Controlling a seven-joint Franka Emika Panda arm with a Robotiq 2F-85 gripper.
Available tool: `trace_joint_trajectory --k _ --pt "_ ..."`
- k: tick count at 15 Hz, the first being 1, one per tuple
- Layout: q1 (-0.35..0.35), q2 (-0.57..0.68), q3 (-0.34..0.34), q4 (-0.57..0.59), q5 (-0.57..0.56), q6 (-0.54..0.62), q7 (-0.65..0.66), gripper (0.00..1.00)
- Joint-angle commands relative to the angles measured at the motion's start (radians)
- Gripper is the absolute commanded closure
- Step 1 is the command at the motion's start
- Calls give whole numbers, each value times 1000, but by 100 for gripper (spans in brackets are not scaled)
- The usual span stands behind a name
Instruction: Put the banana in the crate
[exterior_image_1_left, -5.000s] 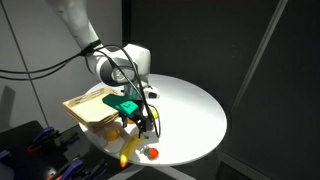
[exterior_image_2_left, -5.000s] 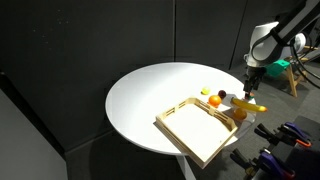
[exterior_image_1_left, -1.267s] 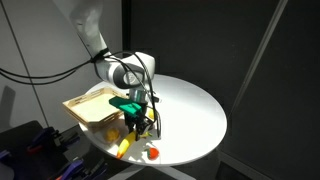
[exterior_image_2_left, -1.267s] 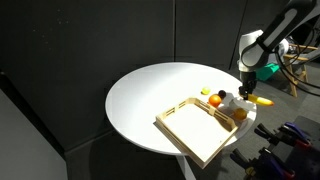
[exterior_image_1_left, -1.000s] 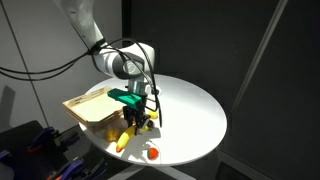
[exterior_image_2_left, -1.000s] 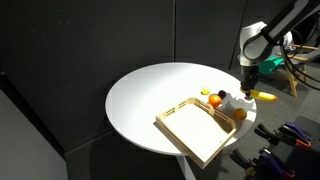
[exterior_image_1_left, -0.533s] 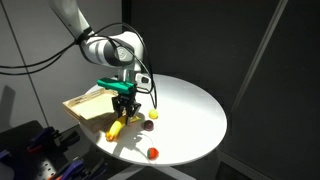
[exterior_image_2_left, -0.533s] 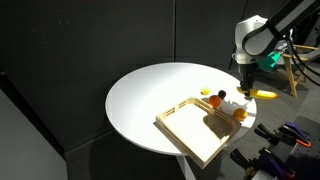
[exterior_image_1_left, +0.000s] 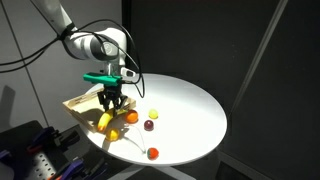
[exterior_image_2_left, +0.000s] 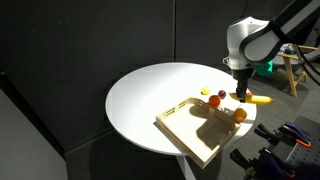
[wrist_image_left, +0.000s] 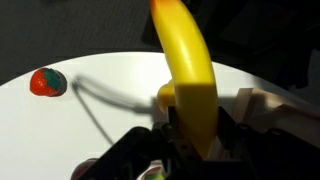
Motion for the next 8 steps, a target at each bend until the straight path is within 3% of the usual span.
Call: trace_joint_trajectory --k 1,7,8 --pt "27 -43 35 -31 -2 -24 -14 84" --pt "54 -3 65 -25 1 -3 0 84" --pt "57 -2 68 -25 1 -3 0 59"
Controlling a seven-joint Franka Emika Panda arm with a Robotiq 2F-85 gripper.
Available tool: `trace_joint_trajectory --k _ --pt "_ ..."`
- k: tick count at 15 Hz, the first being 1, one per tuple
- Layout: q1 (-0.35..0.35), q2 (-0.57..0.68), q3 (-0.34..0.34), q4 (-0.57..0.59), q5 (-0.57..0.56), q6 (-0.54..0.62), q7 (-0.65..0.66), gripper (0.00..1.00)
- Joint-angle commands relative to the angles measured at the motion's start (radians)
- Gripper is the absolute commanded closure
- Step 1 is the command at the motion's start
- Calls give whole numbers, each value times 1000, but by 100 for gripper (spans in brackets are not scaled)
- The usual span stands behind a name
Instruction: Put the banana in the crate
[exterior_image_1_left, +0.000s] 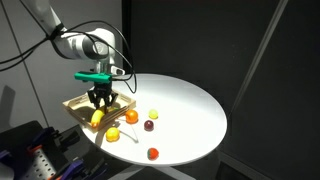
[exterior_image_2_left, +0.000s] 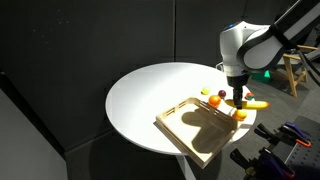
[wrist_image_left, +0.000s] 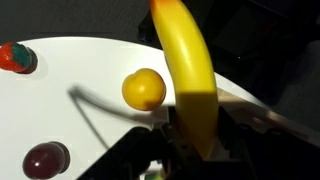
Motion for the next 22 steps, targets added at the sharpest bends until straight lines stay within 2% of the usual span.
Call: trace_joint_trajectory --k 1,11,12,22 --pt "-1 3 2 1 0 -2 0 59" --pt "-3 6 1 2 0 -2 0 59" --pt "-3 6 1 2 0 -2 0 84" --pt "37 -26 51 28 15 18 -24 84"
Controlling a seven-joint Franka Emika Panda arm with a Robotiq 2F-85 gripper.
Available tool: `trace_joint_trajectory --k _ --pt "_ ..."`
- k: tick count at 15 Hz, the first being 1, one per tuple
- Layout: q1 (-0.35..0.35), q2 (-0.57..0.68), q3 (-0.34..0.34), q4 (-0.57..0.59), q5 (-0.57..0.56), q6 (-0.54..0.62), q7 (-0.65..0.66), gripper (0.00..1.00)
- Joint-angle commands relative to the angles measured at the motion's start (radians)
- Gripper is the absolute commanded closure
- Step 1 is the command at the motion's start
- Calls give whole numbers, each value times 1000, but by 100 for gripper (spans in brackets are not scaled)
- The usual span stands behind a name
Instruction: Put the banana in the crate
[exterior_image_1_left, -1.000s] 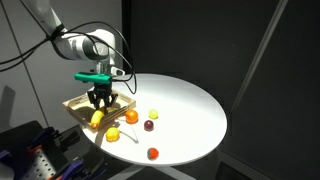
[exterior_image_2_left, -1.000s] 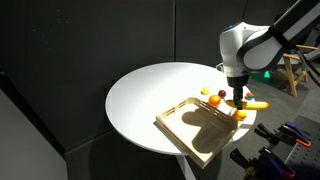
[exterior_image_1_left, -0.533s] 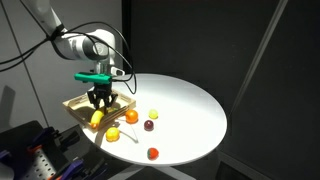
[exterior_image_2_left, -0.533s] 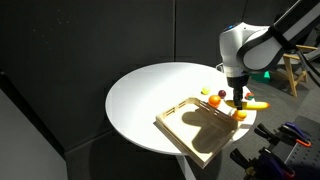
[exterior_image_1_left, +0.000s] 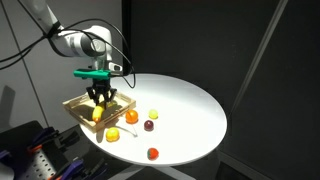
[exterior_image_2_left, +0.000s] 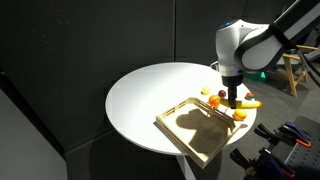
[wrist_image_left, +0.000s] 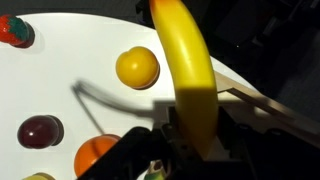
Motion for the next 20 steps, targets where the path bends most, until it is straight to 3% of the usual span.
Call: trace_joint_trajectory --k 1,9,20 --pt "23 -23 26 20 16 -8 -29 84" --pt "78 20 89 82 74 -76 -114 84" --pt "84 150 115 123 70 92 -173 84"
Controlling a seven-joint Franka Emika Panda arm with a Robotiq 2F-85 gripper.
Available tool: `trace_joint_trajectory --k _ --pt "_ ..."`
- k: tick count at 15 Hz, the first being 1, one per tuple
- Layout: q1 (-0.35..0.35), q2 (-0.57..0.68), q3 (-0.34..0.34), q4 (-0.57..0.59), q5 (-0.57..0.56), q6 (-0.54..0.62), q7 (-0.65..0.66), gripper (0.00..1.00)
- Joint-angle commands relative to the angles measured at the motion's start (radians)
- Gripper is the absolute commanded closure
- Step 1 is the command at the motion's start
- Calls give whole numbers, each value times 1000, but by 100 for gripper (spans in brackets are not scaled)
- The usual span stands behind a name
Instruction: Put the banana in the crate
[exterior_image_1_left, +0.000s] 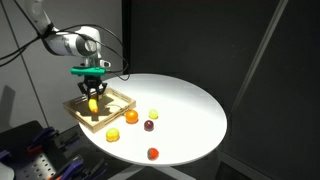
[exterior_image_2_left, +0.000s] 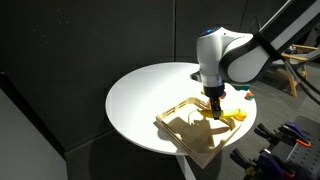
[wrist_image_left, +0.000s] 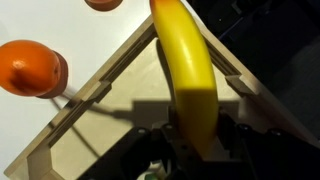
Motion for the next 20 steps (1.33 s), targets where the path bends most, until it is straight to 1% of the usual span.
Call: trace_joint_trajectory --k 1,4,9,10,11,14,15,16,20 --pt "-7 63 7 44 15 52 -37 84" --pt "-6 116 7 73 4 80 -32 84" --pt "-4 181 8 119 -6 85 -26 84" --pt "-3 187 7 124 -8 85 -23 50" --pt "-2 192 6 129 -12 84 -21 33" --pt "0 196 3 137 -17 73 -11 12" --pt "5 189 -1 136 -21 58 4 2" --pt "4 178 -1 131 -18 49 5 0" --pt "-3 111 5 98 7 -12 18 0"
